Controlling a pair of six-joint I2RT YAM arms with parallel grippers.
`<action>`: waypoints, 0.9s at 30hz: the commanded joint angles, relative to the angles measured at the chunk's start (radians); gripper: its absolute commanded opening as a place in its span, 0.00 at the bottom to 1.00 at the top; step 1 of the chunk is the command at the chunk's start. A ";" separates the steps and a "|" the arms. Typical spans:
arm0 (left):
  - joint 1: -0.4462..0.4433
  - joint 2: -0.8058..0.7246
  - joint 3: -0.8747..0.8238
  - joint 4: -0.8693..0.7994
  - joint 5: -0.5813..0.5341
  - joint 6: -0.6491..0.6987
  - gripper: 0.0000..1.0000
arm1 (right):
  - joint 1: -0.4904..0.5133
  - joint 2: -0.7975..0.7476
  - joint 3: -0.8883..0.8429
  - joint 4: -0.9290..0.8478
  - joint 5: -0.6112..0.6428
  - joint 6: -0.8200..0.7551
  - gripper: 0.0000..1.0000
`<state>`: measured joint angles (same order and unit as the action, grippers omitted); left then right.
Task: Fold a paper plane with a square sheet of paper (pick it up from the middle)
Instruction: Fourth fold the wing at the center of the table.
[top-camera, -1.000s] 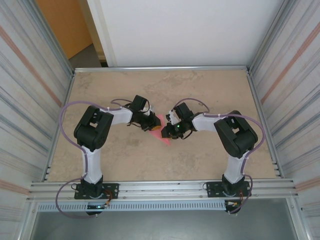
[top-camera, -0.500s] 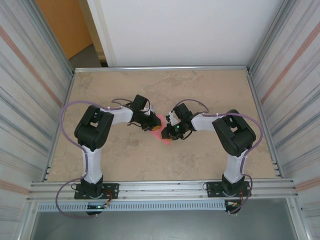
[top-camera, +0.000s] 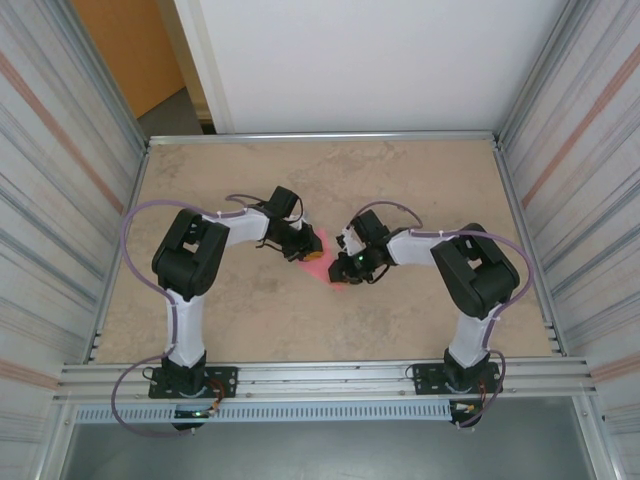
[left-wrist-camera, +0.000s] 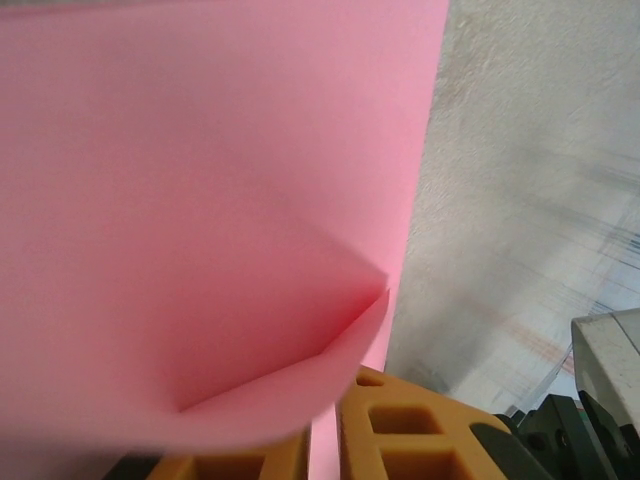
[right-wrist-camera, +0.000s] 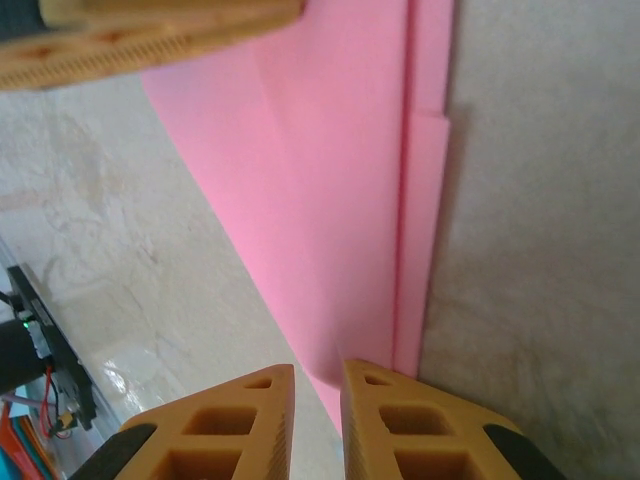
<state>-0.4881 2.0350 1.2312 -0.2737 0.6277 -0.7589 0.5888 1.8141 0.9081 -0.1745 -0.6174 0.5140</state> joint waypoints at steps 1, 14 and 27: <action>0.008 0.054 -0.013 -0.114 -0.106 0.017 0.15 | 0.002 -0.036 -0.068 -0.142 0.030 -0.016 0.19; 0.000 0.041 -0.009 -0.076 -0.066 0.017 0.15 | -0.038 -0.255 -0.089 -0.050 0.091 0.038 0.20; -0.006 0.033 -0.001 -0.067 -0.048 0.012 0.15 | 0.028 -0.010 0.085 -0.015 0.114 0.040 0.10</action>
<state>-0.4911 2.0350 1.2362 -0.2871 0.6319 -0.7586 0.6170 1.7710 0.9714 -0.1833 -0.5201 0.5423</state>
